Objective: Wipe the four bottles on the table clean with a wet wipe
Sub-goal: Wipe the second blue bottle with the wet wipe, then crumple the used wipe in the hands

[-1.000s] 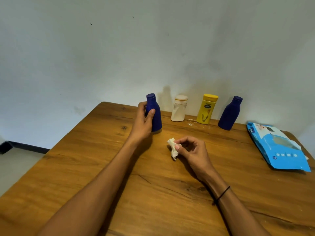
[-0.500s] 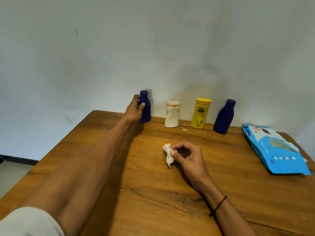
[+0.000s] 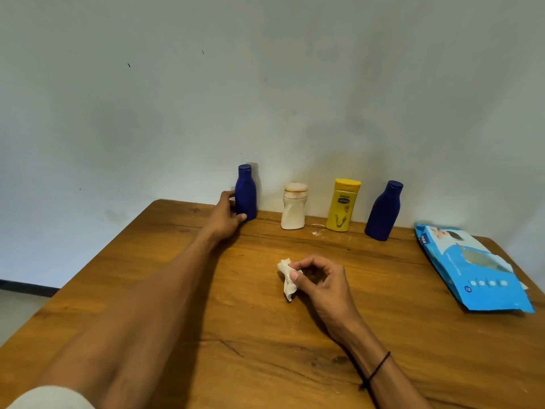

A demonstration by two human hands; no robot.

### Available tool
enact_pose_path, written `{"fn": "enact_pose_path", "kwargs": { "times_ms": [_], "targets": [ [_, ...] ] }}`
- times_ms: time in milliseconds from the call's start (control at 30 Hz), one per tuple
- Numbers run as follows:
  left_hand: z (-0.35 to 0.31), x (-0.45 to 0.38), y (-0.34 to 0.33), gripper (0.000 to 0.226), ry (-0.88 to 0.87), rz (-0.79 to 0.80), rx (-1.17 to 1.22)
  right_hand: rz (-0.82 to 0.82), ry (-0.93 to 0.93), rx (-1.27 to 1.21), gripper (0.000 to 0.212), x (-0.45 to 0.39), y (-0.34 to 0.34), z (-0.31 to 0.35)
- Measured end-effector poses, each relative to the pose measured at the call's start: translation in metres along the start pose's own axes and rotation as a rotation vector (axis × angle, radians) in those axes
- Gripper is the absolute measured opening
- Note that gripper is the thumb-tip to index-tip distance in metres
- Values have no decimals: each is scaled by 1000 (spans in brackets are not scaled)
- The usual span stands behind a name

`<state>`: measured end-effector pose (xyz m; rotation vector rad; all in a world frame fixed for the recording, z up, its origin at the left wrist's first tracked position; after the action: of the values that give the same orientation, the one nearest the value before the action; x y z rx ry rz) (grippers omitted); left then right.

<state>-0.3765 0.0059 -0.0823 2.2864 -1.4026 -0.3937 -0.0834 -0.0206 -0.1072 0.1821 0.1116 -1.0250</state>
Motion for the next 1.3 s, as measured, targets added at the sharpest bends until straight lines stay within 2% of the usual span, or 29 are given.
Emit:
{"fn": "enact_pose_path", "kwargs": {
  "times_ms": [200,333,500,567,667,733,900,1067,1300],
  "targets": [
    [8,12,2,84,51,-18,99,10,8,3,16,-1,1,-1],
    [7,40,1,83,50,-77,112,10,6,-7,16,-1,1,-1],
    [-1,91,-9,78,57,-65,167,29,-4,-19,14,2,1,2],
    [-12,116,-17,70,45,-5,208,58,8,-9,13,4,1,5],
    [-32,156,-33,55,1,194,229,99,14,-45,10,10,-1,15],
    [-41,182,-41,52,-17,265,242,135,15,-70,9,16,-4,22],
    [-37,225,-41,34,-8,97,186,181,-33,-163,14,36,-14,30],
    [-29,261,-7,29,37,94,210,95,-71,-221,17,72,-35,38],
    [-11,334,50,20,47,-14,112,136,-57,-187,11,117,-111,52]
  ]
}}
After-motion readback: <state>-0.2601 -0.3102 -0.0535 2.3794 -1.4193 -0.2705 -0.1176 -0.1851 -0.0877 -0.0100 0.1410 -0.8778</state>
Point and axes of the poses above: each hand's wrist, its own x-axis away from the middle knuckle, its own y-axis out of the back of the hand, z = x × y, the point moved 2 cm from there along -x, towards the middle knuckle, and after that the axes turned 3 degrees about z, right-handed, at the moved point
